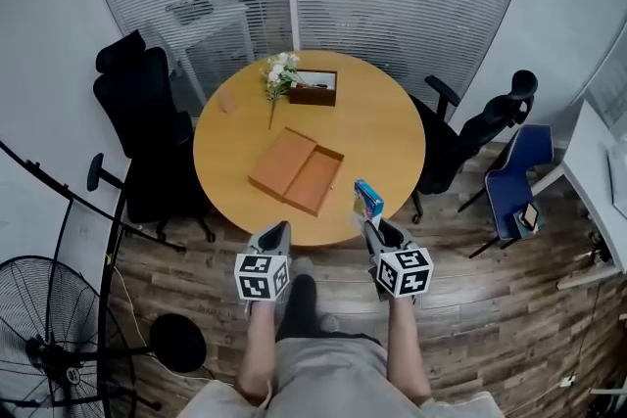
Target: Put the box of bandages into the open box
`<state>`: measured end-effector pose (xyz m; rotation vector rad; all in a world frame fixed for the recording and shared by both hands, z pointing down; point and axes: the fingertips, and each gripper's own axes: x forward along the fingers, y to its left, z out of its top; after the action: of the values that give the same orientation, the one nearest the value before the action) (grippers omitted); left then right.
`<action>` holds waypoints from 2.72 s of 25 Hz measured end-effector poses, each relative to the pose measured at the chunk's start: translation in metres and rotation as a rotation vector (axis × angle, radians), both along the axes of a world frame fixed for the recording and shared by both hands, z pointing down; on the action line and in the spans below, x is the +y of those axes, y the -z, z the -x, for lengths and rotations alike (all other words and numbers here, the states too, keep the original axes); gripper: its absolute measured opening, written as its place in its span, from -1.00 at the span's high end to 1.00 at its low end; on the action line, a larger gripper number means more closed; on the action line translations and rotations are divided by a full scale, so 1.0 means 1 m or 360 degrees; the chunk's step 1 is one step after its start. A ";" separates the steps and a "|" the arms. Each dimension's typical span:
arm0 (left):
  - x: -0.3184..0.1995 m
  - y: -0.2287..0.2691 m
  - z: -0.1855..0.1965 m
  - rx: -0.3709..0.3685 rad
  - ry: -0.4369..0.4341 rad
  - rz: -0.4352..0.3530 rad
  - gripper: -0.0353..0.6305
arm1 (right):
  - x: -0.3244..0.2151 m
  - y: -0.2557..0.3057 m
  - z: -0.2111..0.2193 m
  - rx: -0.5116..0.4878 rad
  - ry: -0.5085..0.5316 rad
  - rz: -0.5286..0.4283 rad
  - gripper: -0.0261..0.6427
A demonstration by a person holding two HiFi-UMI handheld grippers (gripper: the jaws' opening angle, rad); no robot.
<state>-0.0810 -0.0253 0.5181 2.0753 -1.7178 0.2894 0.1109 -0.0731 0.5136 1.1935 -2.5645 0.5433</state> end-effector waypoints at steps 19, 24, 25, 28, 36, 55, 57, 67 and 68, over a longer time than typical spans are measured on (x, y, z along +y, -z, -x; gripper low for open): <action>-0.115 0.004 0.037 0.0023 -0.0027 -0.0010 0.86 | -0.102 -0.006 0.044 0.0024 0.0013 0.0037 0.67; -0.138 -0.019 0.046 0.0043 -0.0036 0.0042 0.86 | -0.125 -0.022 0.056 0.0037 0.0012 0.0092 0.67; -0.142 -0.024 0.047 0.0047 -0.0037 0.0058 0.86 | -0.129 -0.025 0.058 0.0039 0.0011 0.0105 0.67; -0.153 -0.035 0.052 0.0058 -0.0045 0.0090 0.86 | -0.138 -0.036 0.065 0.0042 0.0005 0.0139 0.67; -0.182 -0.061 0.059 0.0014 -0.0084 0.0148 0.86 | -0.159 -0.073 0.075 0.0014 -0.0037 0.0276 0.67; -0.240 -0.122 0.068 -0.0043 -0.0303 0.0267 0.86 | -0.170 -0.180 0.144 -0.0498 -0.0147 0.0949 0.67; -0.245 -0.124 0.068 -0.0046 -0.0327 0.0265 0.86 | -0.173 -0.187 0.146 -0.0485 -0.0174 0.0982 0.67; -0.256 -0.139 0.069 -0.0064 -0.0412 0.0292 0.86 | -0.184 -0.206 0.154 -0.0494 -0.0280 0.1127 0.67; -0.256 -0.141 0.070 -0.0057 -0.0416 0.0296 0.86 | -0.184 -0.207 0.154 -0.0488 -0.0284 0.1132 0.67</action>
<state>-0.1506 -0.2809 0.6590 2.1640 -1.3789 0.5470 -0.0435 -0.2569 0.7211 1.1214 -2.1487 1.6149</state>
